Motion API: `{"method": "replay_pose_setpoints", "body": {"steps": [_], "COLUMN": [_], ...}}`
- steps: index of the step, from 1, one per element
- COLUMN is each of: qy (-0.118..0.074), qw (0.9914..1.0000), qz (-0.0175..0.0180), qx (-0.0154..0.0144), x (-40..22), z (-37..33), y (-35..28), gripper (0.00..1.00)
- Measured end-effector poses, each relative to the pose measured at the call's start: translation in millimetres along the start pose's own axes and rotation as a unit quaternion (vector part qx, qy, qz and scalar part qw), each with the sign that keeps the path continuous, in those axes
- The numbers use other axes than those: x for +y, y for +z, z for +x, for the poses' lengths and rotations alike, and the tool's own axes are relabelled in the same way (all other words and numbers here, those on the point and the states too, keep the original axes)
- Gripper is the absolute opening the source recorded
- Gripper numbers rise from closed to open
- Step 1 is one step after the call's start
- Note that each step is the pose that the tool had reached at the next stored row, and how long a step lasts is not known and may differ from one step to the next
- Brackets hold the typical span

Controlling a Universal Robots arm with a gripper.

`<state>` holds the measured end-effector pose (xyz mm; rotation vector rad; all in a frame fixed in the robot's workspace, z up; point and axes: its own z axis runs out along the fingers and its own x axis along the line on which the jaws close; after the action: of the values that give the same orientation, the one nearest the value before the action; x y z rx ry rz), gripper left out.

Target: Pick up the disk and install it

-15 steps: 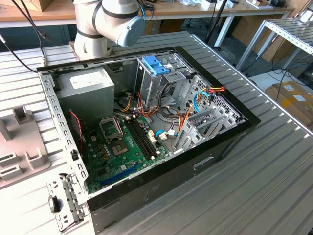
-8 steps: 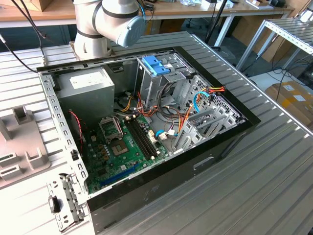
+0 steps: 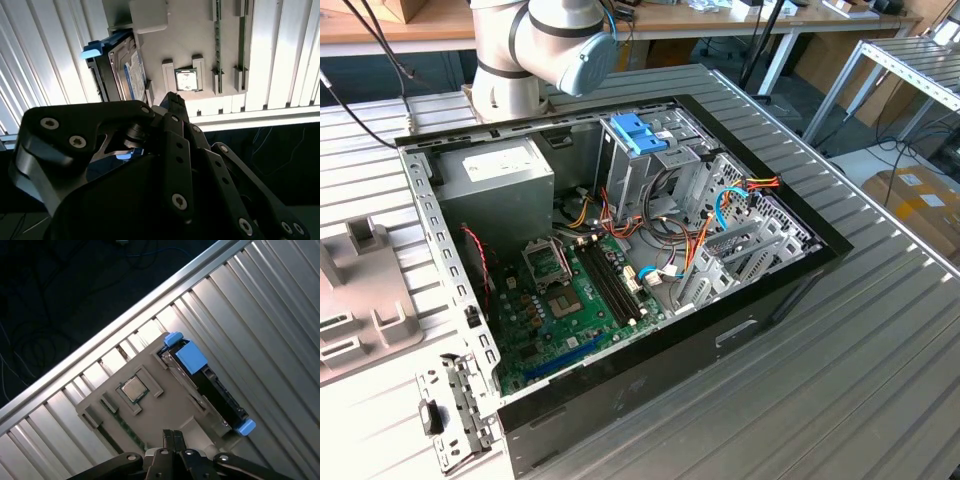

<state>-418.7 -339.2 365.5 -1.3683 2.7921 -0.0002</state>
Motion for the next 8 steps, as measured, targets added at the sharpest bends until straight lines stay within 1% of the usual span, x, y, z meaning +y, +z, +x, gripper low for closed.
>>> {"method": "replay_pose_setpoints", "body": {"steps": [5, 8], "qy": [-0.018, -0.03], "qw": [0.99984, 0.99954], "qz": [-0.0005, -0.0009], "qx": [-0.0003, -0.0004], "x": [0.0, 0.0], "z": [0.0, 0.0], "y": [0.0, 0.0], "gripper": [0.11, 0.11]}}
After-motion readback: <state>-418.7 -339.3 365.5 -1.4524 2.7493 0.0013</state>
